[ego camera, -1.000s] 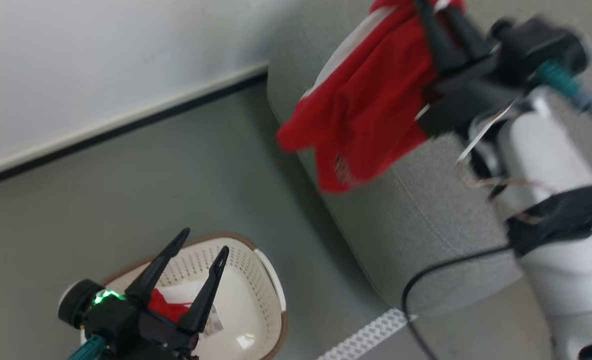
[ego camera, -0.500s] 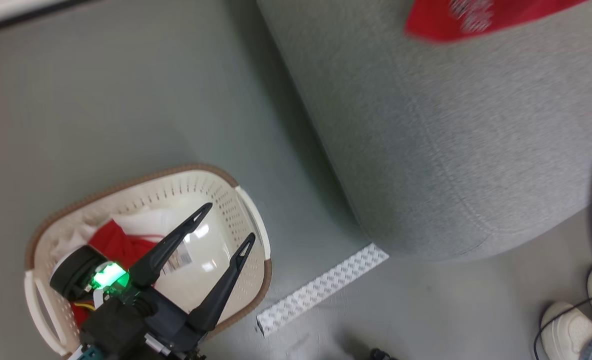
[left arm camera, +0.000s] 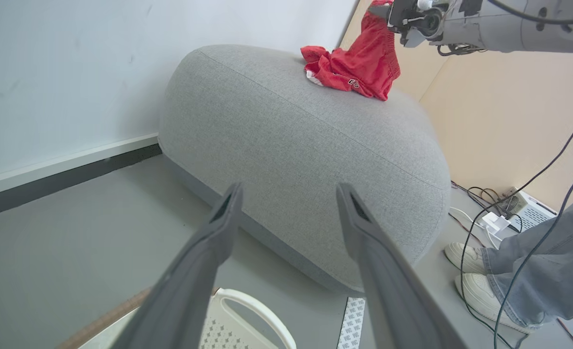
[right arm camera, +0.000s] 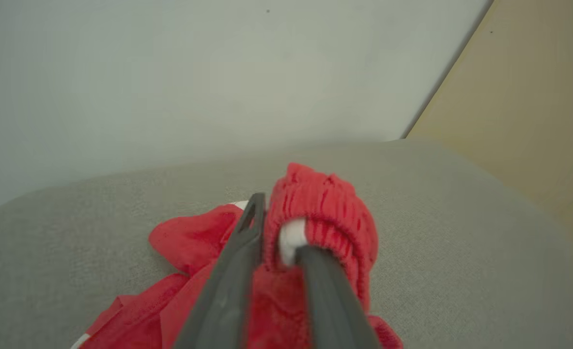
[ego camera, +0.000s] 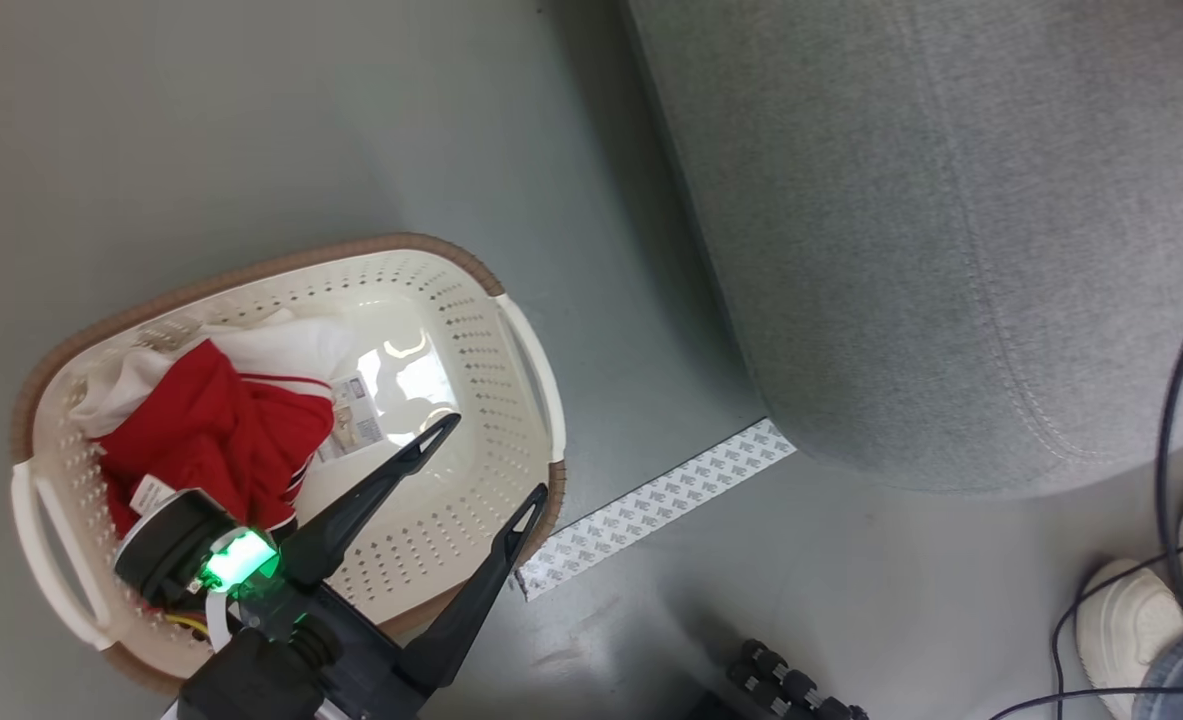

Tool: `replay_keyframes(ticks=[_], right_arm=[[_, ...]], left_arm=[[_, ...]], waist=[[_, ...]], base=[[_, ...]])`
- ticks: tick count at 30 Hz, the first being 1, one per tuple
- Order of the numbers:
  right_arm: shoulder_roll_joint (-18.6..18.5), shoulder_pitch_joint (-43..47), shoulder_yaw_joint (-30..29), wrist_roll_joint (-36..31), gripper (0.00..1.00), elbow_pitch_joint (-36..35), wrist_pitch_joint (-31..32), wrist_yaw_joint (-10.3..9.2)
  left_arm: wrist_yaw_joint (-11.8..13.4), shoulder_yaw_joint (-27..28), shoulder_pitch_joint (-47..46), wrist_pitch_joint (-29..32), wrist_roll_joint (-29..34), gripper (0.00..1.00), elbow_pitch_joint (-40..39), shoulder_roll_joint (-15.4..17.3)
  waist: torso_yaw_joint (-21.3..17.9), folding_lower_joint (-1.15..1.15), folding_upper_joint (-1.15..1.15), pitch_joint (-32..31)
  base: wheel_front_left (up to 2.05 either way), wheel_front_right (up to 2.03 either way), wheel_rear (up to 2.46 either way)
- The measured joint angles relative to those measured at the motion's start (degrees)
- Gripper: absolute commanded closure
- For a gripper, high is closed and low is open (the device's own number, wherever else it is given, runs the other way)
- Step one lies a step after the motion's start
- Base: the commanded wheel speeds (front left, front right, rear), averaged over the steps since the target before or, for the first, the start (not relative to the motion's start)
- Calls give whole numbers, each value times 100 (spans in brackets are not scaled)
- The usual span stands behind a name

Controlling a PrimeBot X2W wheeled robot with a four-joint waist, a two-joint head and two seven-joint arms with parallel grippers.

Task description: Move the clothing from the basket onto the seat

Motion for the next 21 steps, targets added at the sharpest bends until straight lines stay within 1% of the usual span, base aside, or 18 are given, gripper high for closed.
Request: replay_keyframes(ticks=[1, 5, 8, 10, 16, 21], right_arm=[[21, 68, -2, -83, 0, 99, 14, 0], [168, 291, 58, -336, 0, 337, -53, 0], [232, 427, 417, -542, 0, 316, -64, 0], [279, 575, 608, -542, 0, 278, -81, 0], [431, 1404, 1210, -434, 0, 67, 1, 1], [387, 2104, 1432, -305, 0, -290, 116, 0]], left_arm=[[-2, -13, -2, -3, 0, 0, 23, -5], [1, -35, -8, -118, -48, 0, 181, -81], [-24, -45, -14, -226, -86, 0, 343, -133], [-45, -69, -38, -320, -120, 0, 491, -204], [-116, -186, -55, -572, -357, 0, 1138, -591], [-192, -221, 116, -630, -441, 0, 1594, -959]], waist=[[31, 0, 0, 16], [174, -1, 0, -53], [211, -2, -1, -186], [232, -2, -1, -296], [328, -2, -1, -790], [434, -2, -2, -1374]], base=[[0, 0, 0], [0, 0, 0], [0, 0, 0], [0, 0, 0], [0, 0, 0], [0, 0, 0]])
